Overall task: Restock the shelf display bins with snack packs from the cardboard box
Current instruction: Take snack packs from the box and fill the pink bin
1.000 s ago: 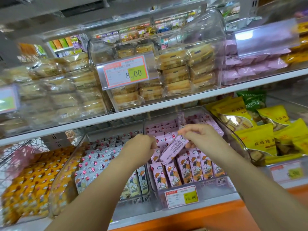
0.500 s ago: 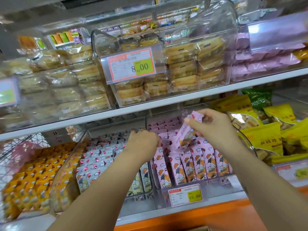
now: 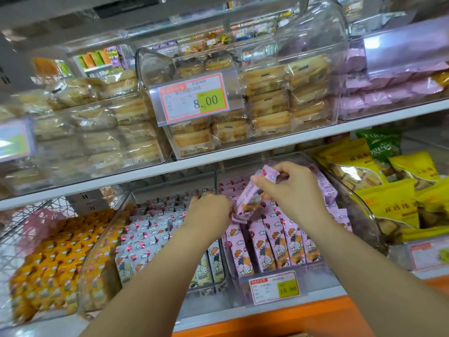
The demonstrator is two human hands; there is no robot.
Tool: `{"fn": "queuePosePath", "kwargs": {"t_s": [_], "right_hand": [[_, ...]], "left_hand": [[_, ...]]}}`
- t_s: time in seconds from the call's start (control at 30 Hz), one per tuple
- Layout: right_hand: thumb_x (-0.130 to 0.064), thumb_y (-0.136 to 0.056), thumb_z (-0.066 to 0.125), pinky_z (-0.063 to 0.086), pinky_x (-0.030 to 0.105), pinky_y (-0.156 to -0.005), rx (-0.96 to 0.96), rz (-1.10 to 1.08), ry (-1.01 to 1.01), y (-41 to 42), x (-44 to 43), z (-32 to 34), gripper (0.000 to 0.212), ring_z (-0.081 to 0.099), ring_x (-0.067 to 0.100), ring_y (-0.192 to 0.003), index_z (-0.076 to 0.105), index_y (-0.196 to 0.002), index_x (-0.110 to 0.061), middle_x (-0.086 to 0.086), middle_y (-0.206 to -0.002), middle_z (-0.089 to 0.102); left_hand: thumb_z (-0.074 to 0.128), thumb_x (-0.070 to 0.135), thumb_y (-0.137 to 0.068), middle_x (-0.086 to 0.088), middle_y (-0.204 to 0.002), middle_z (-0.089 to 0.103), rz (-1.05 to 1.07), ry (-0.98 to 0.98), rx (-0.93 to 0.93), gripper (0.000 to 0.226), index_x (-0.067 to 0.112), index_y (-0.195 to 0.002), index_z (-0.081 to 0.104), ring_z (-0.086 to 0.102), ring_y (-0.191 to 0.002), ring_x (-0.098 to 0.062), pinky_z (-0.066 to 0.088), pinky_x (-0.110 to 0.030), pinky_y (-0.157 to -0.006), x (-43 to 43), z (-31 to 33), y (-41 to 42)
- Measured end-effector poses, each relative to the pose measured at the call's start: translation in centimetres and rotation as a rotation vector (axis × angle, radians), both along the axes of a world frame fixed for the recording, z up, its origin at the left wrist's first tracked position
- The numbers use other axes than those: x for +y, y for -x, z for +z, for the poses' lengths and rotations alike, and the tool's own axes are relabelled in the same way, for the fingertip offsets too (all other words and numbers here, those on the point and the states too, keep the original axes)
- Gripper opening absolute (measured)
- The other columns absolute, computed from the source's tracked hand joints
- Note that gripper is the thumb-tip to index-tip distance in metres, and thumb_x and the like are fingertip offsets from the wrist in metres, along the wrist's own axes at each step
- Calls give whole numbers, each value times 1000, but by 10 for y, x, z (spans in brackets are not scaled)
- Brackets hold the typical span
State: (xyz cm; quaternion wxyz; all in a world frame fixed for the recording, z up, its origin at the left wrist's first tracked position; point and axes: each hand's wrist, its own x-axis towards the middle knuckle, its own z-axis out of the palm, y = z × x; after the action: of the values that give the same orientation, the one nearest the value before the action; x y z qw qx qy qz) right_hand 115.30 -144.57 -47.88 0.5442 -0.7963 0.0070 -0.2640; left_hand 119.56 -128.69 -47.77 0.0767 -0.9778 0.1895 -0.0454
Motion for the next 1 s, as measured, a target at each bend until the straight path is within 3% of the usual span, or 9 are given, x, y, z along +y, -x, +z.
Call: {"fn": "queuePosePath", "kwargs": {"t_s": [0.2, 0.33, 0.47, 0.57, 0.7, 0.8, 0.87, 0.93, 1.0], "right_hand": [[-35, -82, 72, 38, 9, -45, 83, -60, 21, -16, 0, -5, 33, 56, -5, -45, 61, -83, -5, 4, -61, 63], [-34, -81, 73, 55, 33, -58, 165, 0, 19, -29, -1, -9, 45, 58, -1, -41, 63, -92, 8, 20, -66, 66], [-28, -82, 71, 33, 10, -36, 254, 18, 222, -35, -9, 0, 37, 47, -1, -43, 60, -81, 7, -5, -68, 61], [-27, -83, 69, 28, 12, -34, 254, -11, 411, -34, -12, 7, 28, 35, -1, -49, 58, -74, -2, -13, -67, 47], [-29, -80, 68, 28, 25, -42, 173, 19, 605, -36, 4, 8, 41, 39, 15, -50, 41, -58, -9, 1, -54, 40], [-39, -78, 72, 44, 32, -61, 86, 101, 538, -41, 13, 2, 36, 58, 25, -72, 64, -77, -4, 10, -72, 62], [-39, -80, 72, 46, 27, -70, 97, 190, 489, -42, 11, -2, 39, 61, 17, -81, 69, -103, -8, 5, -89, 67], [-29, -83, 70, 39, 10, -58, 133, 282, 465, -40, 8, -4, 41, 54, 0, -65, 62, -121, -17, -7, -79, 62], [-23, -87, 67, 36, 7, -51, 128, 284, 389, -41, 6, -6, 37, 49, -3, -55, 60, -123, -21, -12, -67, 53]], "left_hand": [[51, 4, -86, -6, -103, 67, 29, 208, 85, 28, 21, -104, 64, 59, -101, -25, 50, -40, -89, 3, -3, -1], [51, 3, -84, -8, -100, 64, 58, 257, 110, 24, 20, -100, 55, 61, -89, -26, 52, -35, -72, 4, -3, -1], [53, 1, -85, -9, -103, 64, 46, 243, 118, 23, 21, -94, 60, 60, -95, -24, 52, -36, -79, 2, -1, 0], [55, 3, -87, -9, -105, 65, 48, 221, 113, 21, 18, -98, 64, 58, -101, -23, 51, -35, -82, 1, 0, 0], [52, 2, -87, -8, -103, 67, 49, 193, 60, 24, 21, -94, 65, 57, -104, -22, 50, -33, -79, -1, -1, 1], [49, 3, -87, -9, -99, 68, 33, 172, 1, 27, 15, -102, 68, 58, -103, -24, 52, -34, -78, -2, -3, 1], [48, 2, -87, -9, -98, 68, 34, 176, -2, 29, 16, -102, 69, 59, -101, -24, 53, -34, -77, -1, -5, 1], [49, 1, -87, -9, -99, 68, 36, 185, 11, 29, 17, -99, 69, 60, -101, -23, 54, -36, -81, -1, -6, 1], [50, 0, -87, -8, -101, 68, 38, 199, 13, 28, 18, -98, 68, 59, -102, -22, 55, -37, -83, 0, -6, 1]]}}
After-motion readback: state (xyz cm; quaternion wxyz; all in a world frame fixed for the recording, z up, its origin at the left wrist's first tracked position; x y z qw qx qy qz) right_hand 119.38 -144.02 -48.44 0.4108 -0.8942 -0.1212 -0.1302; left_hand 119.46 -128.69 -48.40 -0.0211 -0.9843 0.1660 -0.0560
